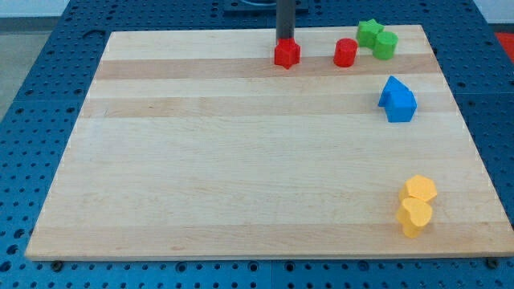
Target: Move the red star to the top of the blue triangle
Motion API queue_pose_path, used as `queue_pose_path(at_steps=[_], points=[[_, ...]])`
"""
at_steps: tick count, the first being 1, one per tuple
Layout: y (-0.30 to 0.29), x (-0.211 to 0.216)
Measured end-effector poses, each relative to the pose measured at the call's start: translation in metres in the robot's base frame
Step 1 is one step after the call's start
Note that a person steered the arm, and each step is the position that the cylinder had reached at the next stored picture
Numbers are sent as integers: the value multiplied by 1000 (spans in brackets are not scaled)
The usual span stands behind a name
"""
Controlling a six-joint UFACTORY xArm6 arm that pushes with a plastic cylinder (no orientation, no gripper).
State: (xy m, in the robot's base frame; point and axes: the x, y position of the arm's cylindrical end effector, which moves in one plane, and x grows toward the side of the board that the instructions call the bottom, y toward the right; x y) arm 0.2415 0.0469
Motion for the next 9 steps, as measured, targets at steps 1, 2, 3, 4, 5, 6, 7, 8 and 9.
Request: queue_pose_path(at_steps=[1,2,3,4,5,6,7,8,9], points=[[21,2],[-20,-9],[-53,-11],[-47,-3],[-3,14],[32,23],[4,23],[-18,29],[-1,44]])
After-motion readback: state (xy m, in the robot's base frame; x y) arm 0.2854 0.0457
